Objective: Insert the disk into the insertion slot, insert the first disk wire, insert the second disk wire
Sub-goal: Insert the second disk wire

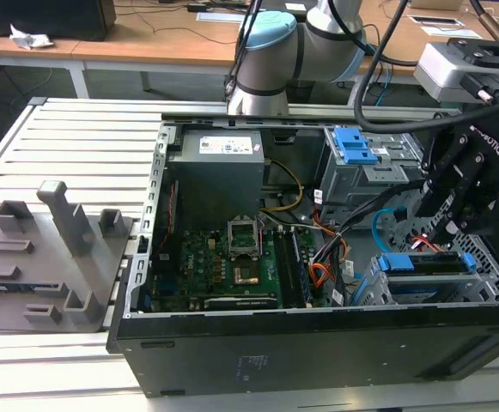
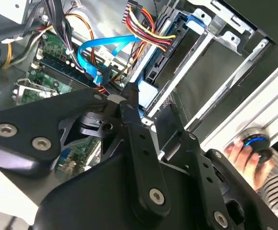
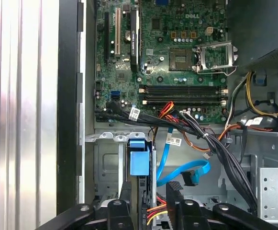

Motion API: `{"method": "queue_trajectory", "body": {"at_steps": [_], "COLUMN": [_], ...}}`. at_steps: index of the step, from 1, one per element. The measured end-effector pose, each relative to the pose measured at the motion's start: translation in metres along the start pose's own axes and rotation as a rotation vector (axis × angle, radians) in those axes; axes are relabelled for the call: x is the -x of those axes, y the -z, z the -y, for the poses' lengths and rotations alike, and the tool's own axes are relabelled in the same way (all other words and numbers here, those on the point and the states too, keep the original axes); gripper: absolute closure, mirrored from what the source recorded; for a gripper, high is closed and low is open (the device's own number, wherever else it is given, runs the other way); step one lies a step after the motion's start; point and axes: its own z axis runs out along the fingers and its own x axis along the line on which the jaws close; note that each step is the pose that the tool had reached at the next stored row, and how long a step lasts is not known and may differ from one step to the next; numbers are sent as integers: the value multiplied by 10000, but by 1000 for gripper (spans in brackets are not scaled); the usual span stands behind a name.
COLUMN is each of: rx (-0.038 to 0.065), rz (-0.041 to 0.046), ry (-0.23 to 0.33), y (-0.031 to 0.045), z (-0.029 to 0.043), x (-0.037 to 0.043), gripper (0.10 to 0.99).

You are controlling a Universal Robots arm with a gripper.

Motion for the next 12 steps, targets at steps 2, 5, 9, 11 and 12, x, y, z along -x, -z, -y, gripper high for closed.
{"method": "queue_trajectory", "body": {"at_steps": [2, 5, 9, 11, 12], "rx": [-8, -16, -19, -19, -19], "rz": [-32, -65, -74, -74, -75], "ry": [702, 1431, 1640, 1640, 1641], "y": [0, 0, 0, 2, 3], "z": [0, 0, 0, 4, 6], "x": [0, 0, 14, 111, 156], "gripper": [667, 667, 667, 667, 667]}}
